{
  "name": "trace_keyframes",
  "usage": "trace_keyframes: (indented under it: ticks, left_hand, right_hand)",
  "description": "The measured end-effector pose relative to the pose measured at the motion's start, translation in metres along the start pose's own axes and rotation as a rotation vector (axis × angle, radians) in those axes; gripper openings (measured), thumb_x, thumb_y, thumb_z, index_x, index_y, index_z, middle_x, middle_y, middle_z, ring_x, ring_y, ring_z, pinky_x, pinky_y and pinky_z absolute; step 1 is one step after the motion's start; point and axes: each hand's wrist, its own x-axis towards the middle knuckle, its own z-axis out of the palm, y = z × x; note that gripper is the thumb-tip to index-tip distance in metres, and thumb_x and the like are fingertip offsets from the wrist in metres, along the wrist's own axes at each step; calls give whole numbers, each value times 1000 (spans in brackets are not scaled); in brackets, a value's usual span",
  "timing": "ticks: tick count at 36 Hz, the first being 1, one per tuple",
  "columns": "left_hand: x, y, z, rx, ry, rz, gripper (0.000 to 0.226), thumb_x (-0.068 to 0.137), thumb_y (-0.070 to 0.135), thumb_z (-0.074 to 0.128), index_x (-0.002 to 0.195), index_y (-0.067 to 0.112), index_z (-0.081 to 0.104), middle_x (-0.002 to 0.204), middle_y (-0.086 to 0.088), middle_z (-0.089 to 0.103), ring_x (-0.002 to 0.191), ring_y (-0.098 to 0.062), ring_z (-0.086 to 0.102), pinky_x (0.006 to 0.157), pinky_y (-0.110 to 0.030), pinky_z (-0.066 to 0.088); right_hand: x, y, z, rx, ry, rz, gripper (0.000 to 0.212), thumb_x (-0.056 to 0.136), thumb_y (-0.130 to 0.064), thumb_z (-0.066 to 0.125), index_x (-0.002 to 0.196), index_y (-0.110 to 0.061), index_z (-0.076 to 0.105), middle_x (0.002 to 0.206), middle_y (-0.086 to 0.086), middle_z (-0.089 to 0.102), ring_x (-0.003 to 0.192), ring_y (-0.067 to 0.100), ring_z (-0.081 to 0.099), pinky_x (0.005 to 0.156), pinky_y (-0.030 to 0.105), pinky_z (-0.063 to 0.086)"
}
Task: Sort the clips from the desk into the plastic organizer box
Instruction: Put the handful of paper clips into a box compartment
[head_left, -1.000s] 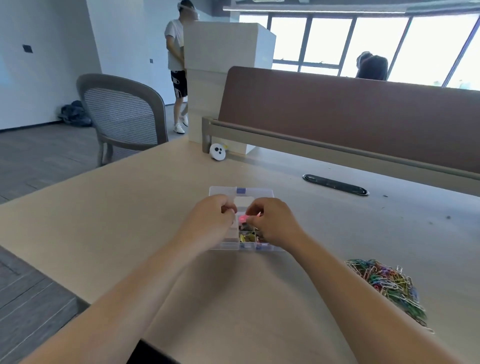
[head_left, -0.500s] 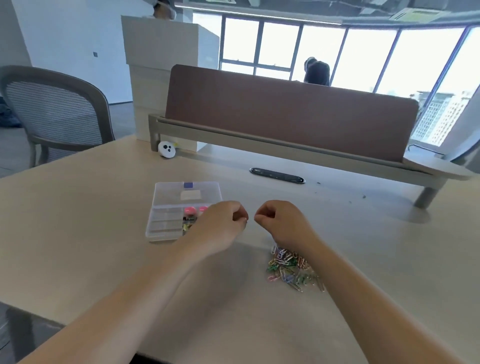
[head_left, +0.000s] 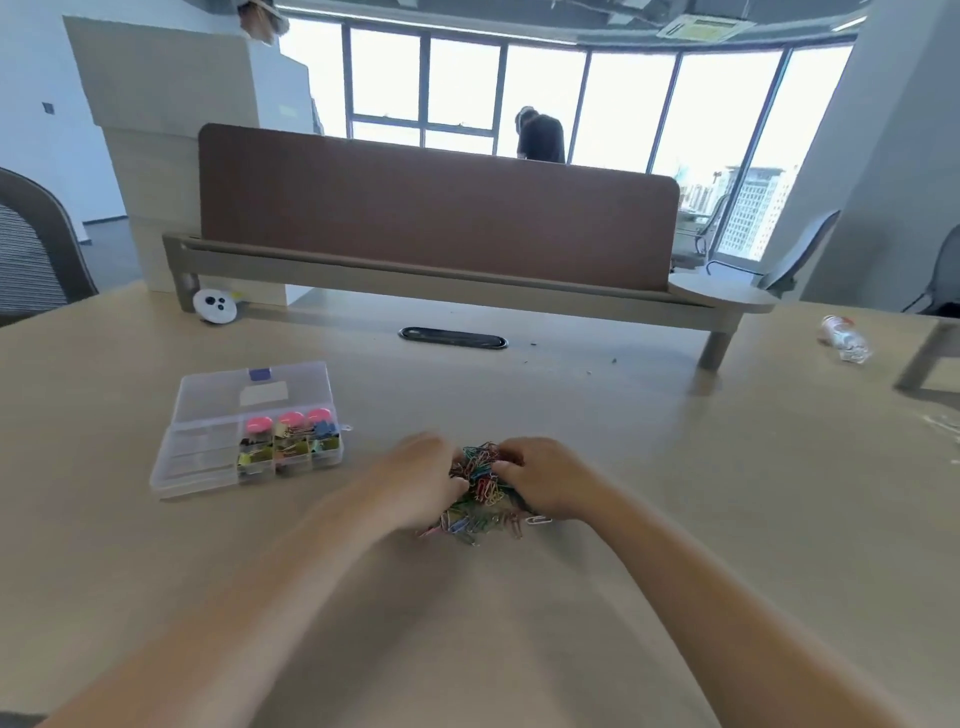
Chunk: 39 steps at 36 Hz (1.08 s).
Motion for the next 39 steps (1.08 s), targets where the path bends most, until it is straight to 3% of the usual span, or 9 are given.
trace_keyframes:
  ticks: [2, 6, 10, 15, 18, 23, 28, 33, 39]
  left_hand:
    - [-1, 4, -2, -4, 4, 34, 28, 94, 28, 55, 119, 20, 64, 112, -7, 64, 92, -19, 56, 75, -27, 39]
    - [-8, 7, -13, -44, 18, 65, 31, 95, 21, 55, 124, 22, 62, 114, -3, 66, 101, -18, 59, 84, -28, 45]
    - [-14, 2, -24, -30, -41, 75, 45, 89, 29, 65, 133, 23, 55, 121, -2, 61, 100, -16, 57, 80, -25, 41]
    - [-17, -4, -31, 100, -220, 38, 83, 73, 47, 77, 144, 22, 40, 136, -4, 45, 119, -22, 50, 93, -30, 43]
    - [-14, -7, -24, 173, -248, 14, 93, 70, 53, 77, 147, 26, 33, 139, -2, 40, 125, -22, 47, 98, -34, 42]
    - [-7, -2, -15, 135, -176, 23, 73, 74, 49, 75, 136, 21, 50, 125, -5, 54, 109, -22, 56, 87, -33, 47]
    - [0, 4, -9, 53, -116, 25, 49, 78, 38, 74, 119, 15, 62, 109, -6, 64, 99, -23, 59, 83, -33, 48]
    - [7, 4, -1, 23, -11, 54, 18, 78, 29, 69, 89, 15, 67, 87, -7, 66, 83, -24, 61, 63, -31, 43]
    - [10, 1, 7, 13, 151, 75, 17, 82, 22, 61, 98, 21, 66, 96, -1, 64, 90, -21, 57, 65, -28, 38]
  right_hand:
    - [-4, -1, -2, 34, 5, -19, 25, 98, -27, 46, 109, -15, 66, 104, 5, 69, 93, 24, 62, 76, 32, 45]
    - [-9, 2, -11, 63, 25, -35, 31, 97, -21, 49, 125, -17, 62, 124, 2, 64, 112, 20, 58, 95, 29, 45]
    - [-11, 6, -19, 133, 49, -51, 31, 94, -19, 53, 124, -17, 63, 119, 1, 65, 107, 18, 60, 94, 30, 48]
    - [-12, 6, -26, -147, -62, 3, 68, 83, -57, 63, 135, -15, 51, 132, 4, 57, 119, 22, 54, 97, 33, 44]
    - [-11, 2, -23, -254, -106, 25, 64, 77, -66, 64, 111, -11, 62, 107, 6, 64, 95, 18, 59, 79, 28, 47]
    - [-9, -2, -14, -137, -79, -1, 87, 70, -62, 74, 138, -14, 49, 134, 7, 51, 120, 25, 51, 96, 32, 42]
    - [-1, -6, -9, -145, -74, -33, 71, 73, -48, 78, 133, -20, 53, 126, 6, 53, 111, 25, 54, 90, 33, 47]
    - [7, -4, -4, -112, -10, -58, 38, 79, -31, 71, 115, -23, 62, 112, 3, 62, 93, 21, 56, 80, 31, 49]
    - [11, 2, 1, -87, 83, -79, 19, 80, -23, 63, 100, -24, 64, 102, 1, 63, 90, 22, 60, 77, 33, 51]
